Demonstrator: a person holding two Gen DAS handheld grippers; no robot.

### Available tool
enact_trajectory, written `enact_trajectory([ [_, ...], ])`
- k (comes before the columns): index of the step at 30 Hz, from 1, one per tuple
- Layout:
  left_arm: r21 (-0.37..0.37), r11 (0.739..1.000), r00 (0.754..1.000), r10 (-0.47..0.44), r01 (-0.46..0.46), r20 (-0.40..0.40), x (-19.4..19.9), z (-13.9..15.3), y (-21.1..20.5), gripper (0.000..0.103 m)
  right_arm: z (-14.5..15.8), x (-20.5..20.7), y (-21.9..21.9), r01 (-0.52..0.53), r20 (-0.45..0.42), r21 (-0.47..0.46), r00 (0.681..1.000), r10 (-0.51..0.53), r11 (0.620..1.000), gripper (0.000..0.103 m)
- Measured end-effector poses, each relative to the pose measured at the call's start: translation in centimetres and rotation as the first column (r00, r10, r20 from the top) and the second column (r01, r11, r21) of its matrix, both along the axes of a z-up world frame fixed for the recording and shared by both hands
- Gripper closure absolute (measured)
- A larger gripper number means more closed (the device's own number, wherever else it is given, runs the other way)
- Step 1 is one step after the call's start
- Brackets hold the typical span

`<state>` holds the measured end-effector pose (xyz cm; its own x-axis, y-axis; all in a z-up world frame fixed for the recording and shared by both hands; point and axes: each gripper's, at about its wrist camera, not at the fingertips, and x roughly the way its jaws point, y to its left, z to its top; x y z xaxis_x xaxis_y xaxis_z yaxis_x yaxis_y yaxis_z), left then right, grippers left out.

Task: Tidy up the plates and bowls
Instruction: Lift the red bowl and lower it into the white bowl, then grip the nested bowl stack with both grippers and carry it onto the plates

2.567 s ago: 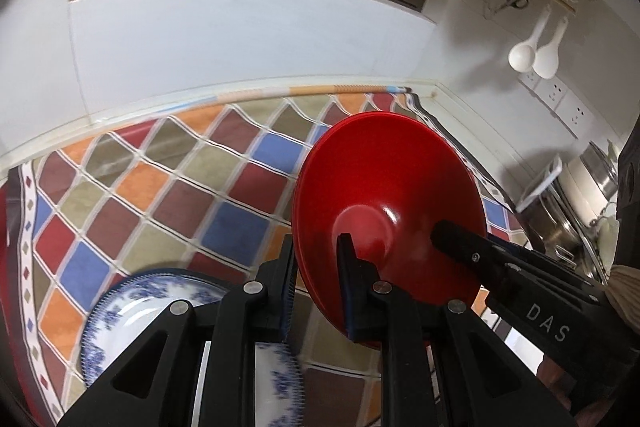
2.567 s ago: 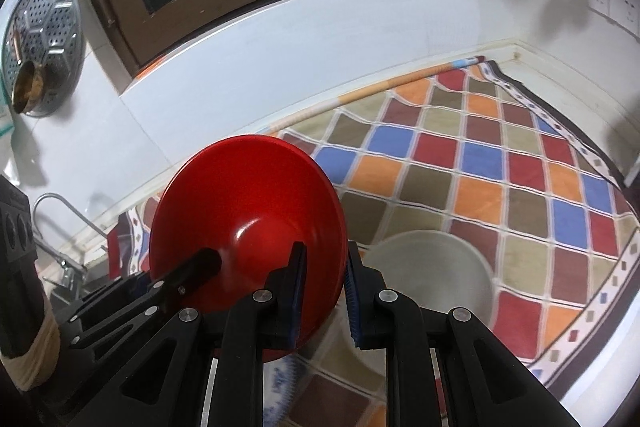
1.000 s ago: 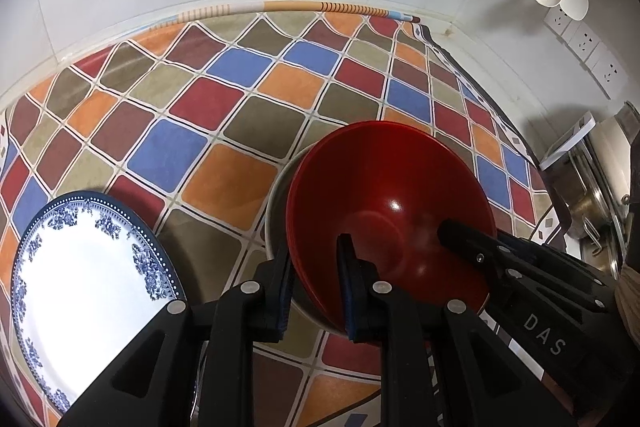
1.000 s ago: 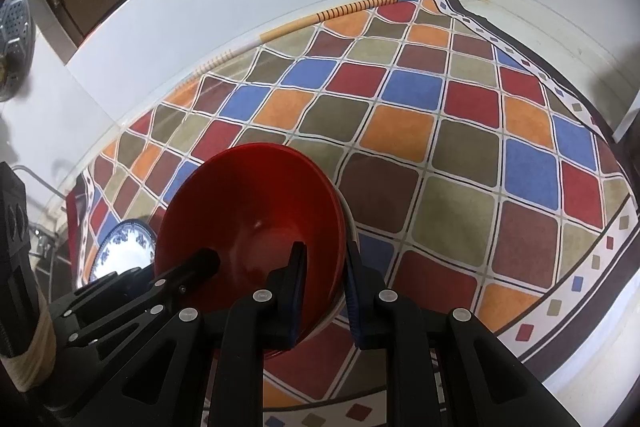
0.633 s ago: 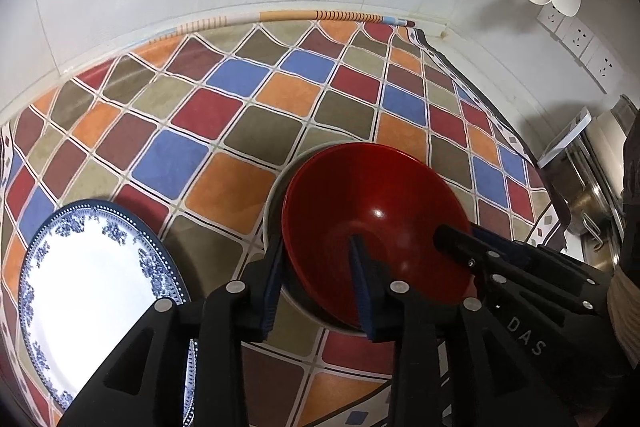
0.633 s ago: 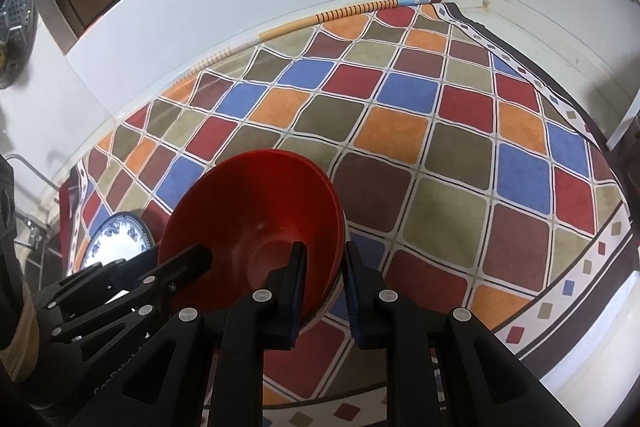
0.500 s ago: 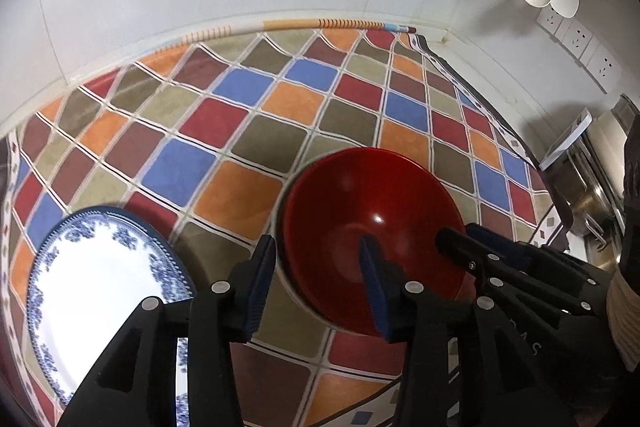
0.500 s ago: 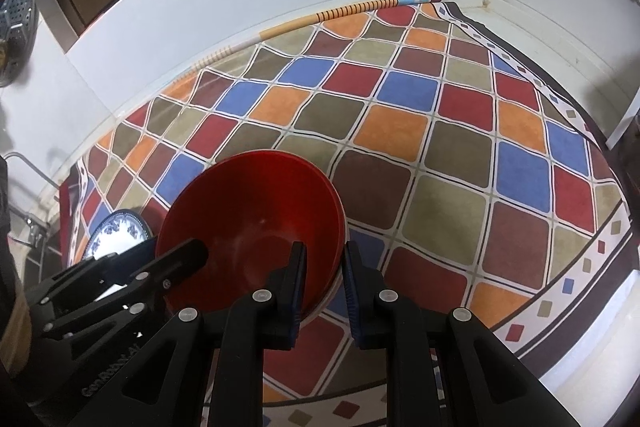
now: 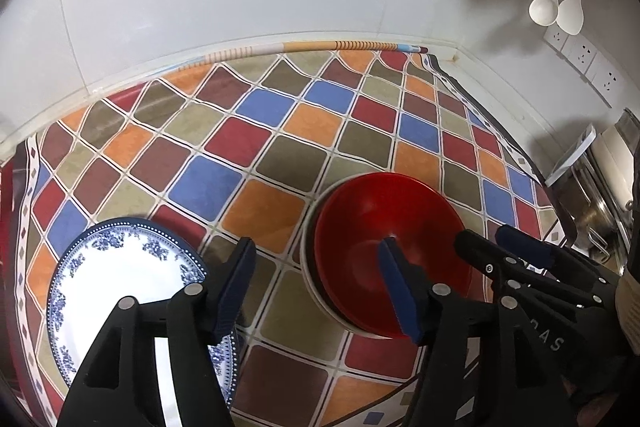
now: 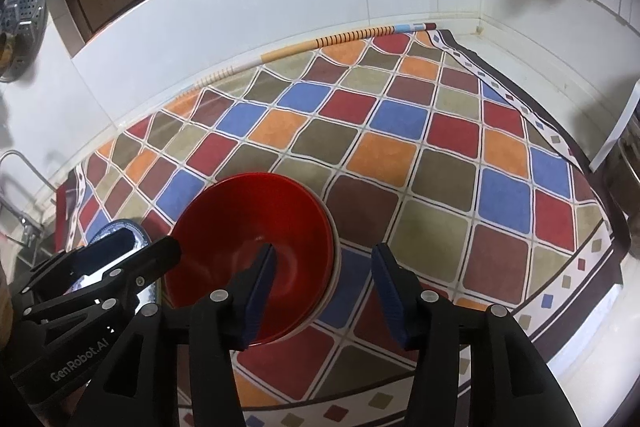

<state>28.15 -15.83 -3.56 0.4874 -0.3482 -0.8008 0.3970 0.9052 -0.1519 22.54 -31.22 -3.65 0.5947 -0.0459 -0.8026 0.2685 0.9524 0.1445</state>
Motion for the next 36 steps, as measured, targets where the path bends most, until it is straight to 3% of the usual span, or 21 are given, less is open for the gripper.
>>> enact_trajectory([
  [4,0.021,1.0,1.0,0.008,-0.008,-0.001,0.5,-0.3,0.1,0.029,-0.1,0.2,-0.6,0.01,-0.007,0.017,1.0,-0.01,1.0,0.047],
  [8,0.019,1.0,0.999,-0.001,0.002,-0.053,1.1,-1.2,-0.1,0.023,-0.6,0.7,-1.1,0.017,-0.03,0.032,0.999,-0.016,0.999,0.047],
  [23,0.091,0.996,0.985,-0.003,0.019,-0.173,3.2,-5.1,-1.3,0.021,-4.4,2.5,-1.7,0.004,-0.145,0.088,0.989,0.009,0.996,0.047],
  [27,0.087,0.996,0.979,-0.004,0.022,-0.203,3.6,-5.8,-1.6,0.026,-5.3,2.9,-1.9,0.005,-0.167,0.103,0.986,0.012,0.995,0.047],
  [36,0.064,0.998,0.964,-0.01,0.028,-0.267,4.1,-6.8,-2.1,0.055,-6.8,3.8,-2.1,-0.001,-0.199,0.173,0.979,0.036,0.985,0.048],
])
